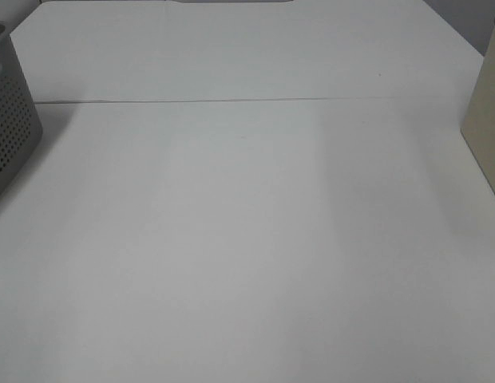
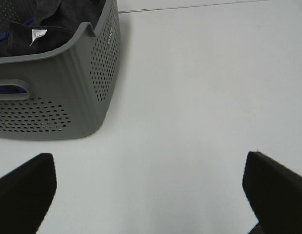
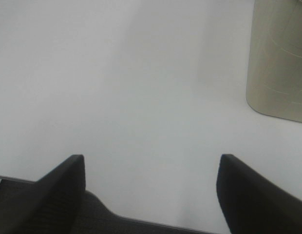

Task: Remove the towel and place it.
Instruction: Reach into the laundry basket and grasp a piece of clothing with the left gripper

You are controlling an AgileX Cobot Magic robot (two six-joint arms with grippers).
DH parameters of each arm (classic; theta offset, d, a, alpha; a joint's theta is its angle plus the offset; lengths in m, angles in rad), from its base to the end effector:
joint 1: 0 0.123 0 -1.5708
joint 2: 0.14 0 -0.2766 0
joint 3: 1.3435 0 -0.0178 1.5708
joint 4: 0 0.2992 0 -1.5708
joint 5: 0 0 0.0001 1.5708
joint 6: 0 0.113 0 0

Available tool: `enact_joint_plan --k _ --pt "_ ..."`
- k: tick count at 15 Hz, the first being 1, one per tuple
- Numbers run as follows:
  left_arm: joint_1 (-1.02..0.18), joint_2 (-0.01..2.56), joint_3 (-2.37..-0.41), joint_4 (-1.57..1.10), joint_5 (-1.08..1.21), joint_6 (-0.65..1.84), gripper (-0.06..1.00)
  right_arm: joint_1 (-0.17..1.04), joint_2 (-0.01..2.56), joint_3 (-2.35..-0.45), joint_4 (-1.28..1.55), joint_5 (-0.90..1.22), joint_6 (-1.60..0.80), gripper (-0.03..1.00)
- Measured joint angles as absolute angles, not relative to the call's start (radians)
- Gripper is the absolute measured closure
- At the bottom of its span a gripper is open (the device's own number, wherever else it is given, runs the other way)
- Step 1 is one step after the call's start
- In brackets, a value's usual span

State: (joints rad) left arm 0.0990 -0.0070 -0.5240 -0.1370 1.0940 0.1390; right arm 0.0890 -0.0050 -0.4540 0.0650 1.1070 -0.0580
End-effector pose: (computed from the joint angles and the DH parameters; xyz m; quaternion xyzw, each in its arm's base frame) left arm 0.0603 -0.0078 0.2965 0.0219 0.8515 -0.0061 0.5238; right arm 0.0670 0.0126 0.2709 -0.0656 0.8722 0.0400 0.4830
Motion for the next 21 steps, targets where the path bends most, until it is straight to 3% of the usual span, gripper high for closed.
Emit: enact_joint_plan --k 21 --pt "0.099 -0.007 -0.524 -0.137 1.094 0.139 -0.04 0.089 -0.005 -0.454 0.065 1.107 -0.058 0.24"
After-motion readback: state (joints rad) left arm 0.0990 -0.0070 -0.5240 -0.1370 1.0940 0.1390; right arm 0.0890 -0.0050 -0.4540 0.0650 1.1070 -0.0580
